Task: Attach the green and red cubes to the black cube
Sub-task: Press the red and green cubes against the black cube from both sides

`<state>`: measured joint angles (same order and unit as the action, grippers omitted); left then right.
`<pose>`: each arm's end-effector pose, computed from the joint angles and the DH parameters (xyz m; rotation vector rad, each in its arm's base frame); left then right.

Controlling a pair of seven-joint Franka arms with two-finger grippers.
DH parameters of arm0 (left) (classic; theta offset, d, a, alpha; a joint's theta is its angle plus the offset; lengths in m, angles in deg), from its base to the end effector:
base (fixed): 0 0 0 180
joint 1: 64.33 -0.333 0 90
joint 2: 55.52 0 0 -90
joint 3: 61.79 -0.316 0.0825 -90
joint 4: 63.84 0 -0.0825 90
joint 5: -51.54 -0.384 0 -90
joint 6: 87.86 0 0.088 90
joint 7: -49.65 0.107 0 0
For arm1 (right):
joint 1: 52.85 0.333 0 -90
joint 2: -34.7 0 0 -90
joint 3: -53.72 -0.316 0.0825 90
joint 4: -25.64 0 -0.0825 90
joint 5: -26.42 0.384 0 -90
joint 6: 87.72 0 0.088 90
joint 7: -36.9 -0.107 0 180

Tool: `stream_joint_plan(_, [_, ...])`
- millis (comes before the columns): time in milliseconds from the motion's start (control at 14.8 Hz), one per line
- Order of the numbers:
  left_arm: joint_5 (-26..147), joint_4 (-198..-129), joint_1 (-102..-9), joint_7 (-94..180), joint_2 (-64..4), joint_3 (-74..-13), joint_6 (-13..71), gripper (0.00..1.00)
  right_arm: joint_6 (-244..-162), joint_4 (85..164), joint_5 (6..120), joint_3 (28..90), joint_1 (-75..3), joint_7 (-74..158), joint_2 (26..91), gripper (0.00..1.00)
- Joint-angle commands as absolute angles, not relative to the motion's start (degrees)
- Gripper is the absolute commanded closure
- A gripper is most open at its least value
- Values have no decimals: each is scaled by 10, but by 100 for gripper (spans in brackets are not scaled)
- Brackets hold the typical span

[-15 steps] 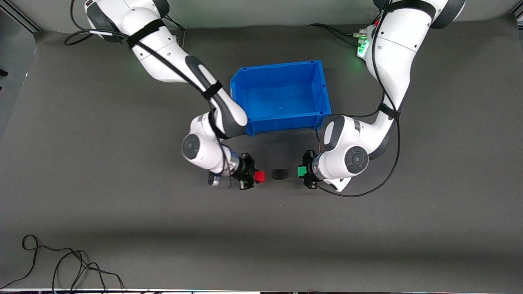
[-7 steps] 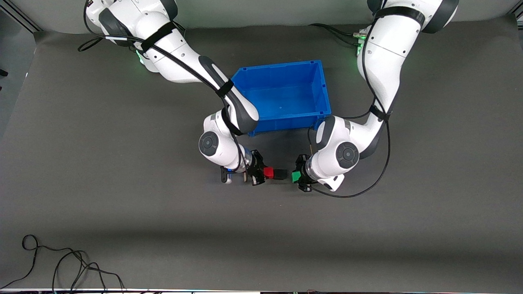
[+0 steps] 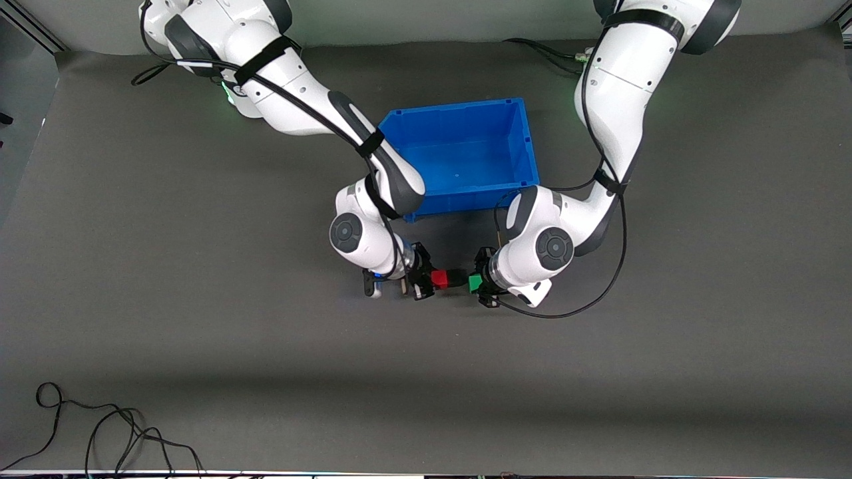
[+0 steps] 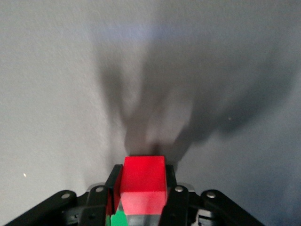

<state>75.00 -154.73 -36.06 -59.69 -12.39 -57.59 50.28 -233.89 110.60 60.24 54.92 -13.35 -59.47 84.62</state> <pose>0.5981 -0.3747 0.2009 1.9813 2.1690 -0.4325 0.5765 0.4493 0.1717 -2.0829 1.8772 0.3642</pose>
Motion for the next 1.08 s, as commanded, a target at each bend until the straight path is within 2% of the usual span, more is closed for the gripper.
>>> stream_joint_plan(0, [755, -1537, -345, -625, -117, -577, 507, 100, -2340, 1071, 599, 554, -123, -617, 866, 80])
stream_joint_plan(338, [752, -1536, -343, -628, -115, -577, 498, 98, -2340, 1070, 600, 554, -123, -619, 866, 79])
stream_joint_plan(406, [752, -1536, -343, -628, -115, -577, 498, 98, -2340, 1070, 601, 553, -123, -619, 866, 66])
stream_joint_plan(541, [752, -1536, -343, -627, -115, -577, 496, 95, -2340, 1070, 602, 553, -127, -620, 865, 0])
stream_joint_plan(609, [749, -1536, -343, -625, -115, -577, 496, 83, -2340, 1069, 602, 554, -129, -619, 859, 0])
stream_joint_plan(677, [746, -1536, -343, -621, -115, -577, 496, 57, -2338, 1063, 602, 557, -133, -616, 854, 0])
stream_joint_plan(744, [744, -1534, -343, -621, -119, -577, 493, 1, -2331, 1063, 599, 560, -140, -615, 841, 0])
stream_joint_plan(812, [743, -1532, -346, -621, -126, -578, 492, 0, -2320, 1068, 596, 564, -153, -614, 829, 0])
stream_joint_plan(1015, [730, -1524, -357, -620, -145, -592, 472, 0, -2213, 1063, 592, 592, -180, -598, 785, 0])
